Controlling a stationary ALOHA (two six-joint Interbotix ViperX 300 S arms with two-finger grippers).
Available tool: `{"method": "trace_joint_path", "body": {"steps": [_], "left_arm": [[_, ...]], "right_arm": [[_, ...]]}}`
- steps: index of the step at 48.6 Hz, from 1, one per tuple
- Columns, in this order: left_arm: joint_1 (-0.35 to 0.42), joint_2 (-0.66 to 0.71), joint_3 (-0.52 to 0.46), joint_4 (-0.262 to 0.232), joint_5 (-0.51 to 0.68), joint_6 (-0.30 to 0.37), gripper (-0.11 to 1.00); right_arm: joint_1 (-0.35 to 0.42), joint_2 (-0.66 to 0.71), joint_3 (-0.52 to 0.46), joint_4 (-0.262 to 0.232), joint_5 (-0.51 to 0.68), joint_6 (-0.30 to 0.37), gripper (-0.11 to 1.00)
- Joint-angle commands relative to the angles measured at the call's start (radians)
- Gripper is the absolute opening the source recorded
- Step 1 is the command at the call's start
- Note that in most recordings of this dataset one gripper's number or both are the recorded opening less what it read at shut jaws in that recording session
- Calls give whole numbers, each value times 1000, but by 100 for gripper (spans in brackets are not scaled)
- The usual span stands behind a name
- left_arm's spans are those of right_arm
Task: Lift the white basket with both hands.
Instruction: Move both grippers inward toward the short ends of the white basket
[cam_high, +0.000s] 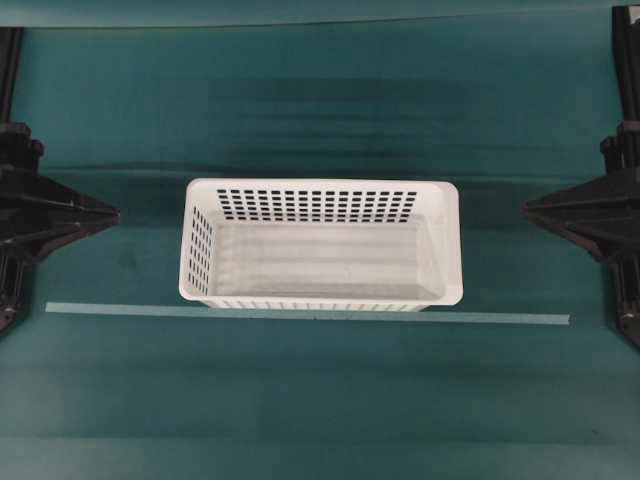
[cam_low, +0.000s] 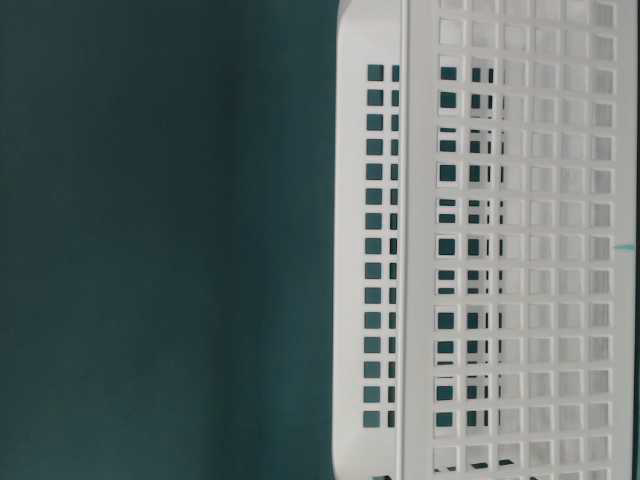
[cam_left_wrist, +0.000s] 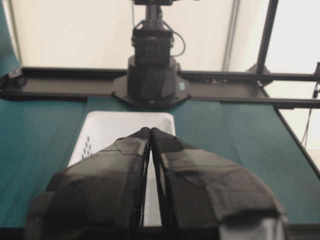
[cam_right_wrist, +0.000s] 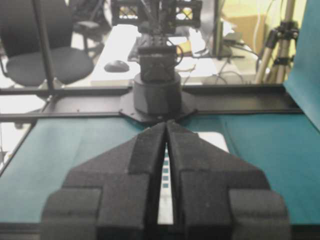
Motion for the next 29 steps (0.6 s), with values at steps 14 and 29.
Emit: {"method": "trace_joint_path", "body": {"steps": [14, 29], "left_arm": [[-11, 32, -91, 9, 60, -267, -4], [-11, 94, -252, 9, 284, -680, -4]], "right_arm": [[-5, 15, -84, 242, 193, 166, 2], [-95, 135, -279, 325, 508, 502, 2]]}}
